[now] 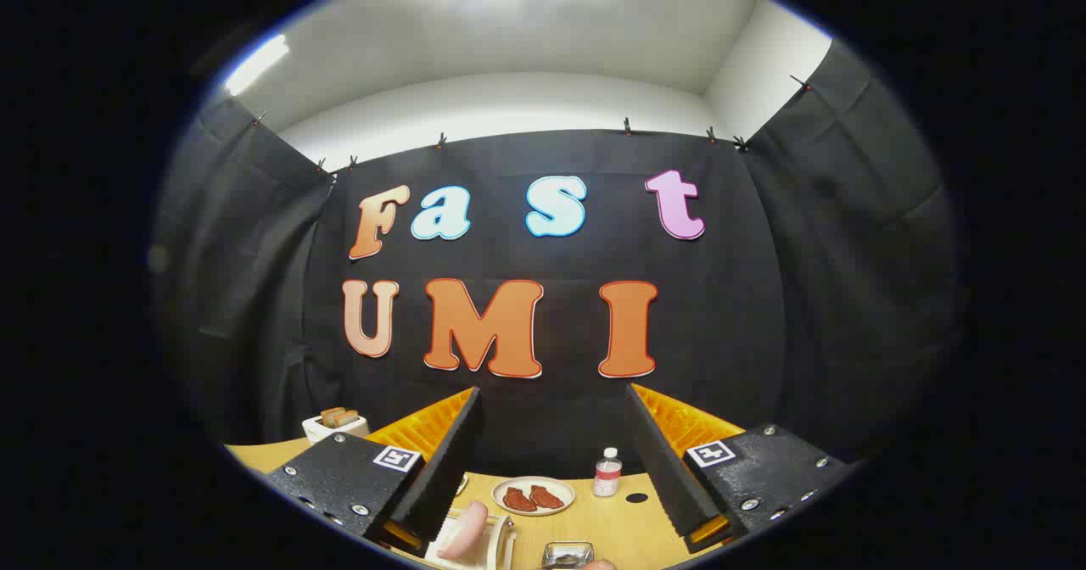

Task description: Take the plate from the dish rack, then take the spoon from the basket and place it into the plate.

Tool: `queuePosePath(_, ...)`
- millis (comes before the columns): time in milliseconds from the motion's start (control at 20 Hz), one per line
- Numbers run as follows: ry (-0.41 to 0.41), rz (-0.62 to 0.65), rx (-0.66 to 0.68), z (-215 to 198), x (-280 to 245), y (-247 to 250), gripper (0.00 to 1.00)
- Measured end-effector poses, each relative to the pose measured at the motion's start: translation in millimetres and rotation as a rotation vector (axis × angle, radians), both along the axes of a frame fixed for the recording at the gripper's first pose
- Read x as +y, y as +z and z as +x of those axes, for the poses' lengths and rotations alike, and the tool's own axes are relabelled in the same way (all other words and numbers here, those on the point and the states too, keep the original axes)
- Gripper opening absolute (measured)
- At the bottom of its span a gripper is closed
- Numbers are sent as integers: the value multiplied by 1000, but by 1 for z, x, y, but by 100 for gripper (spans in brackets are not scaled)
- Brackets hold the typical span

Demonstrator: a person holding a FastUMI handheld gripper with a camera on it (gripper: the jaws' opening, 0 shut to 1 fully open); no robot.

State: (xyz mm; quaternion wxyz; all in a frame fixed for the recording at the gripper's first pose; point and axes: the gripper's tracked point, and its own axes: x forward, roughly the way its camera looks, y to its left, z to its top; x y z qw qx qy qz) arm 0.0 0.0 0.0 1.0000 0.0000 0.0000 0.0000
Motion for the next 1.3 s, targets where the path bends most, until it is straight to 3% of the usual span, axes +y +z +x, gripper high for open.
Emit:
queuePosePath(400,11,-1,9,10,17,11,98)
queuePosePath(750,26,-24,63,19,30,-8,98)
queuePosePath(1050,33,-15,329,21,38,-82,98)
queuePosePath(1300,81,70,576,19,61,-142,96)
